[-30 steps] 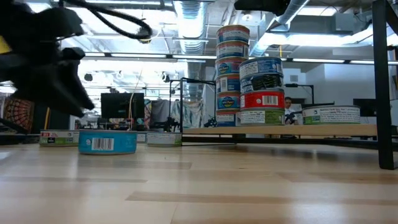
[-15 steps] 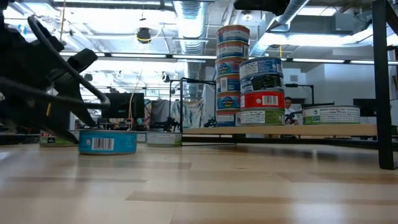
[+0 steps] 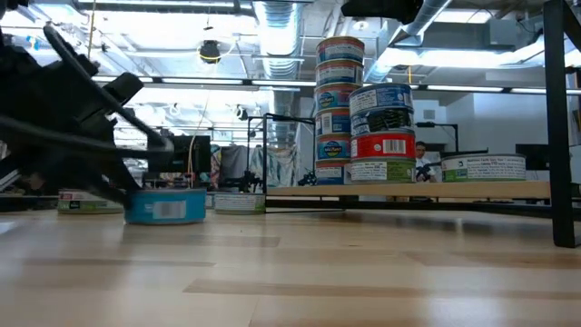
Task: Stack canned seafood by type on shelf
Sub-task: Stack the blue tuna can on top of the blue tuna can on the shelf
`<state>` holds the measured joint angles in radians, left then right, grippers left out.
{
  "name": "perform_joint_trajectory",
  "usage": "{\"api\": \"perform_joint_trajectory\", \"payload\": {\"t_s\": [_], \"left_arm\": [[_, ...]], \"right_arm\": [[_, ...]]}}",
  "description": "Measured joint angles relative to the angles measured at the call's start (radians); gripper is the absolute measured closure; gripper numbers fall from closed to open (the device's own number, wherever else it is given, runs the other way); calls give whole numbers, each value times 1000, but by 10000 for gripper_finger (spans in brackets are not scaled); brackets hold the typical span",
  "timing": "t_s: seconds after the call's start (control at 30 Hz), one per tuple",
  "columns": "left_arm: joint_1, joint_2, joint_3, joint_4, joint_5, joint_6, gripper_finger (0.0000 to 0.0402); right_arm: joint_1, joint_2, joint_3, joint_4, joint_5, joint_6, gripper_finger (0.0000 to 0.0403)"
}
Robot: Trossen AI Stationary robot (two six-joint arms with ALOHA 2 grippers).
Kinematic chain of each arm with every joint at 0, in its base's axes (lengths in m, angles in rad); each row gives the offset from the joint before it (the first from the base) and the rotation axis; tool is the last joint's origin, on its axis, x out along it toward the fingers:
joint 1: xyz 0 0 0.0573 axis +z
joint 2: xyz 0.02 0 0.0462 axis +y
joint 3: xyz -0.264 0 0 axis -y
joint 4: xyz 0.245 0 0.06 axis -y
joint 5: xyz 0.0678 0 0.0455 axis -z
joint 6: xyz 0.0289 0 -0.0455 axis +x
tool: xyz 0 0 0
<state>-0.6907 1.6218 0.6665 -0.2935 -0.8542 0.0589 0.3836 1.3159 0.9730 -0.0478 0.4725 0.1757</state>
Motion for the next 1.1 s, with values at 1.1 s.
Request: {"api": "perform_joint_trajectory", "payload": {"t_s": [1.1], "left_arm": [[-50, -110, 125, -40, 354, -919, 364]], "right_arm": [[1, 31, 0, 22, -2, 38, 38]]}}
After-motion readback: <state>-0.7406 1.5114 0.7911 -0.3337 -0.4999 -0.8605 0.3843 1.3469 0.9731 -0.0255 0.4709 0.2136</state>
